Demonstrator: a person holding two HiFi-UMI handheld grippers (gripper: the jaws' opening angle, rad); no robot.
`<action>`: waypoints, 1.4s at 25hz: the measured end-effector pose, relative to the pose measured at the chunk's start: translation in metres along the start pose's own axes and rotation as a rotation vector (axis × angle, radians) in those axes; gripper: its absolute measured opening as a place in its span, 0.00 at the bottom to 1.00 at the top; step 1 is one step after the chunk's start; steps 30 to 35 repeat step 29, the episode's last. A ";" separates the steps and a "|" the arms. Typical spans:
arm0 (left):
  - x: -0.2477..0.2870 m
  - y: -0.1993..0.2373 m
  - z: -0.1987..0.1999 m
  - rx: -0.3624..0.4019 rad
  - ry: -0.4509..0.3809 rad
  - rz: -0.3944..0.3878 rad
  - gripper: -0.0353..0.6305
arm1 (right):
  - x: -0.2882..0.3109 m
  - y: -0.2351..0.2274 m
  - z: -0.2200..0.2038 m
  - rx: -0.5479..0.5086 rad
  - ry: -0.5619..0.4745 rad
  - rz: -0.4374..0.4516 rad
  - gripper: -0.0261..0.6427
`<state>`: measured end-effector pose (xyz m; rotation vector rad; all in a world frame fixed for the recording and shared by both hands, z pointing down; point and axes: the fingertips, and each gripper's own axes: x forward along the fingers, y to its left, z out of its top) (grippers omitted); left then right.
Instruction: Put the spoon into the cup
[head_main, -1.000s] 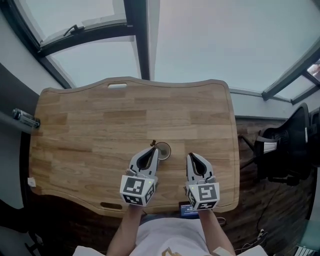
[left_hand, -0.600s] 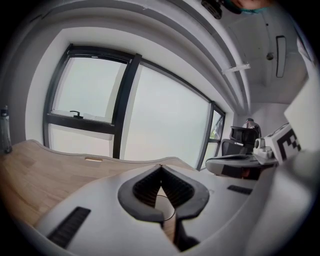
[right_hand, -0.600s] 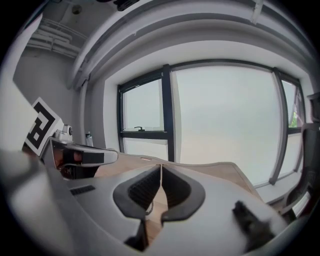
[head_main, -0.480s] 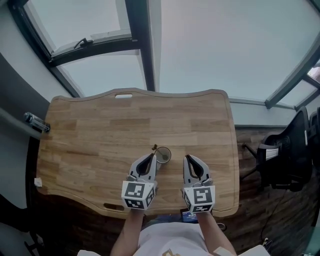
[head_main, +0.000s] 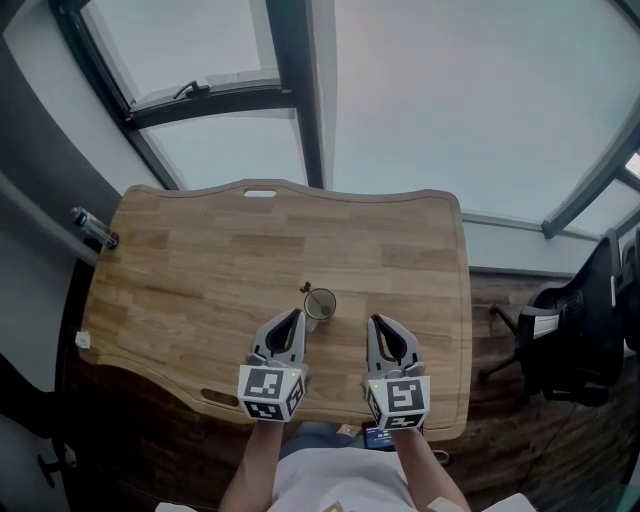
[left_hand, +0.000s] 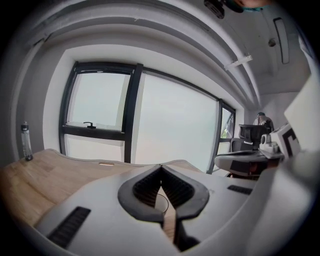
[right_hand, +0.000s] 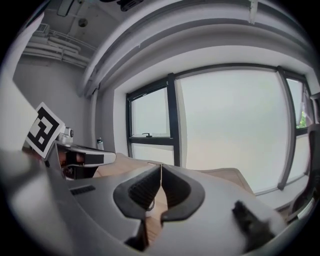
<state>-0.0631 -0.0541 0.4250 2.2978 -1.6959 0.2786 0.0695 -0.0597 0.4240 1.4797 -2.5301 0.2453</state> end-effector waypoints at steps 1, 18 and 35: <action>-0.004 -0.003 -0.001 0.007 -0.007 0.005 0.07 | -0.003 0.002 0.000 -0.009 -0.005 0.006 0.09; -0.024 -0.010 0.008 0.005 -0.072 0.063 0.07 | -0.023 0.000 0.018 -0.057 -0.040 0.033 0.08; -0.028 -0.009 0.010 -0.003 -0.076 0.085 0.07 | -0.026 0.000 0.016 -0.053 -0.034 0.057 0.08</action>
